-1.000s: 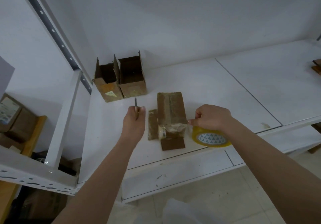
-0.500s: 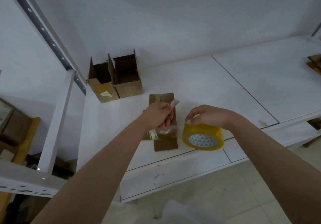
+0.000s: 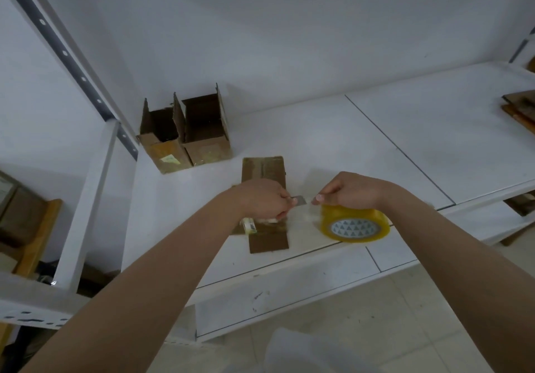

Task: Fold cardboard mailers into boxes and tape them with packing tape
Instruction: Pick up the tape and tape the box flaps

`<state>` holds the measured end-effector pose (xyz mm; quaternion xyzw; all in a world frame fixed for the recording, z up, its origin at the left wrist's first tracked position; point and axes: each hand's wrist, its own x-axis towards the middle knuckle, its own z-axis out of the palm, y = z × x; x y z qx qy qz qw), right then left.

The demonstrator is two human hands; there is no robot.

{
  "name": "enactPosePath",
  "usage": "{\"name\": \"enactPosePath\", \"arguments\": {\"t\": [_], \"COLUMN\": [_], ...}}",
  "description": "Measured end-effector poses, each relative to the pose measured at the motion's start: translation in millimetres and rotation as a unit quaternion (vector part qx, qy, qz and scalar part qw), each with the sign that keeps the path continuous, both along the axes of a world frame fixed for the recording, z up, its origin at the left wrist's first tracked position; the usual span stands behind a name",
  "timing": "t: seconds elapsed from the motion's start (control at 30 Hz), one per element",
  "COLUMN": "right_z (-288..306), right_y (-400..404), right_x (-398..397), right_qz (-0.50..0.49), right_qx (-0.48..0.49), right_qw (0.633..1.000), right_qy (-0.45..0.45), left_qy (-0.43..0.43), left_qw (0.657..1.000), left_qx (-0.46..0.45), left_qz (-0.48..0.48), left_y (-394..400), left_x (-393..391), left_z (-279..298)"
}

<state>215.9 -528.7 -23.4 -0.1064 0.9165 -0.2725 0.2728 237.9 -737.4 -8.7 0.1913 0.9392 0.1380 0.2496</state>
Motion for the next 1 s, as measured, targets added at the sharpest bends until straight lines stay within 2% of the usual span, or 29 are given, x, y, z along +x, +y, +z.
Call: {"name": "enactPosePath", "arguments": {"t": [0.13, 0.23, 0.3, 0.37, 0.4, 0.47, 0.5, 0.57, 0.63, 0.73, 0.83, 1.0], "right_z": [1.2, 5.3, 7.3, 7.4, 6.3, 3.1, 1.3, -2.2, -4.9, -7.8, -10.2, -12.4], "right_y": [-2.4, -0.2, 7.6, 17.9, 22.1, 26.5, 26.5, 22.9, 18.0, 11.9, 10.8, 13.4], "right_x": [9.1, 13.0, 14.0, 14.3, 13.9, 13.4, 13.1, 12.2, 11.8, 9.4, 8.0, 8.6], "right_qz": [-0.024, -0.037, -0.067, -0.094, -0.106, -0.123, -0.128, -0.131, -0.122, -0.105, -0.108, -0.116], "right_qx": [0.012, 0.017, -0.021, -0.029, -0.015, 0.023, 0.029, 0.024, 0.036, 0.064, 0.082, 0.083], "right_qw": [0.999, 0.999, 0.997, 0.995, 0.994, 0.992, 0.991, 0.990, 0.991, 0.991, 0.988, 0.986], "right_qy": [0.031, 0.036, 0.016, 0.009, 0.014, 0.029, 0.034, 0.040, 0.045, 0.058, 0.070, 0.085], "left_qy": [0.042, 0.056, 0.032, -0.061, -0.106, -0.107, -0.073, 0.021, 0.110, 0.191, 0.206, 0.203], "left_qw": [0.992, 0.988, 0.996, 0.994, 0.977, 0.943, 0.938, 0.953, 0.964, 0.948, 0.940, 0.923], "left_qx": [-0.120, -0.146, -0.086, 0.062, 0.152, 0.256, 0.264, 0.194, 0.058, -0.059, -0.074, -0.041], "left_qz": [-0.001, -0.004, 0.004, 0.061, 0.106, 0.184, 0.214, 0.233, 0.233, 0.247, 0.261, 0.325], "left_y": [20.5, 25.0, 15.3, -4.7, -14.1, -24.1, -23.4, -11.7, 6.3, 29.9, 39.3, 38.3], "left_x": [-4.8, -6.1, -5.7, -3.9, -1.4, 3.2, 4.0, 1.8, 2.8, 11.6, 13.1, 7.9], "left_z": [-2.7, -5.6, -3.9, -1.8, -0.9, -4.1, -8.1, -16.6, -23.7, -30.8, -33.7, -29.5]}}
